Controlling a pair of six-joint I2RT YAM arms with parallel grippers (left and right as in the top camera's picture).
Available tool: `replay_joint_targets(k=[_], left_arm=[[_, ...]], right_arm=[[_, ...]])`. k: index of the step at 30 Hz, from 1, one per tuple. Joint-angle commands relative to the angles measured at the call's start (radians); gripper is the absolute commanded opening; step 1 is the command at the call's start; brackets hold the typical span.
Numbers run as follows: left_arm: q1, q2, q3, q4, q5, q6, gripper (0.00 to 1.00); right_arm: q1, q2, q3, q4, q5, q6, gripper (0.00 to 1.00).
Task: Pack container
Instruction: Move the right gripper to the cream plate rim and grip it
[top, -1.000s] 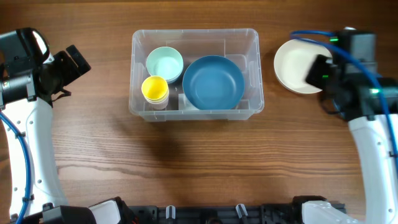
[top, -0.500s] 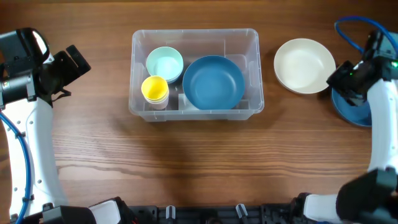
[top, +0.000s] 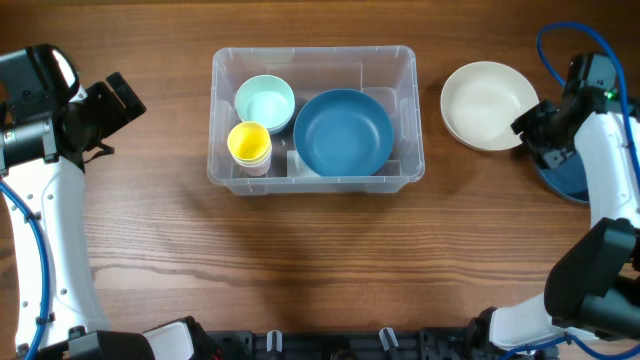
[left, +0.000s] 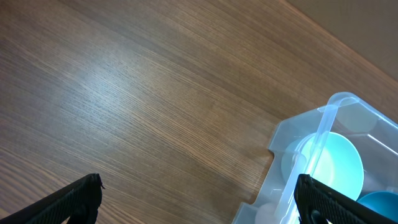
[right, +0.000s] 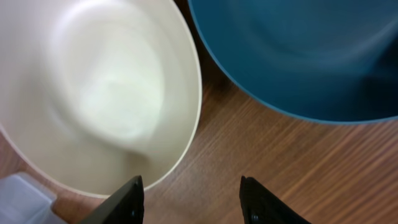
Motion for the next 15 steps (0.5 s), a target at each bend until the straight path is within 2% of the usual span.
replay_joint_targets(k=[1,15], left_arm=[[0.005,-0.014,0.014,-0.001,0.011,-0.013,1.00],[0.005,-0.014,0.014,-0.001,0.012,-0.013,1.00]], right_arm=[[0.006,0.018,-0.061,0.054,-0.009,0.042,0.51],[0.006,0.019,-0.225,0.303,-0.009,0.097,0.50]])
